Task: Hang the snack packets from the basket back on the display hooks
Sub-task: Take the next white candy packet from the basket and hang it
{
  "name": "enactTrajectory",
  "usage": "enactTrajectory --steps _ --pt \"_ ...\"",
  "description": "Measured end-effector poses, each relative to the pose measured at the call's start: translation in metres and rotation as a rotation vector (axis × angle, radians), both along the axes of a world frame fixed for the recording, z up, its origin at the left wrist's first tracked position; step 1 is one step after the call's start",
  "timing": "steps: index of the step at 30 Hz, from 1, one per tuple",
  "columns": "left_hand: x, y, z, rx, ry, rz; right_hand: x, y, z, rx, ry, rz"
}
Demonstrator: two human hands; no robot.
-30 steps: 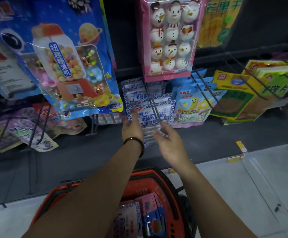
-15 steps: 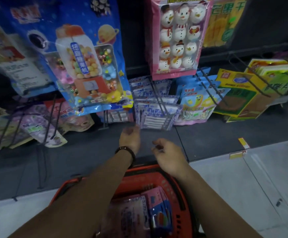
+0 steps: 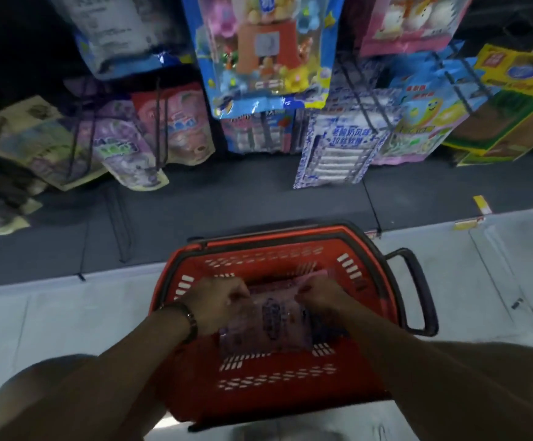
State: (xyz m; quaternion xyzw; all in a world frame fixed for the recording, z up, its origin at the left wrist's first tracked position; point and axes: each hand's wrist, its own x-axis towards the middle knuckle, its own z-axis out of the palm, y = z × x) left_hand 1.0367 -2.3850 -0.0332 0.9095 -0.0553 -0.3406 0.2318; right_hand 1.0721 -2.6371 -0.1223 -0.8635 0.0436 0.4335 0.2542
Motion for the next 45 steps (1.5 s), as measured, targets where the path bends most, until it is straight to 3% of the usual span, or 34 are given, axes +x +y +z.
enactTrajectory --steps 4,8,12,17,22,25,29,37,41,43,45 --pt "0.005 0.002 -0.022 0.024 0.093 -0.117 -0.041 0.006 -0.043 -0.025 0.146 -0.203" --pt "0.017 0.0 -0.029 -0.011 0.083 -0.075 -0.062 0.01 -0.072 -0.063 0.231 -0.504" --pt "0.027 0.007 -0.035 0.129 0.173 -0.195 -0.065 0.022 -0.09 0.025 0.307 -0.711" --pt "0.032 0.009 -0.036 0.129 0.218 -0.126 -0.065 0.033 -0.098 0.022 0.292 -0.686" --pt "0.029 0.009 -0.035 0.134 0.256 -0.093 -0.062 0.048 -0.073 0.032 0.212 -0.408" --pt "0.022 0.012 -0.038 0.134 0.24 -0.073 -0.059 0.041 -0.047 0.176 0.111 -0.435" --pt "0.008 0.017 -0.033 0.118 0.086 0.028 -0.041 0.013 0.006 0.332 0.029 -0.242" --pt "-0.02 0.016 0.029 -0.41 -0.109 0.253 -0.018 -0.013 0.137 0.502 -0.132 -0.047" --pt "-0.062 0.006 0.065 -0.718 -0.178 0.588 -0.04 -0.019 0.175 0.631 -0.453 -0.308" --pt "-0.083 -0.003 0.076 -0.758 -0.216 0.716 -0.061 -0.018 0.177 0.761 -0.409 -0.459" --pt "-0.098 -0.012 0.084 -0.784 -0.231 0.776 -0.083 -0.014 0.173 0.792 -0.343 -0.426"
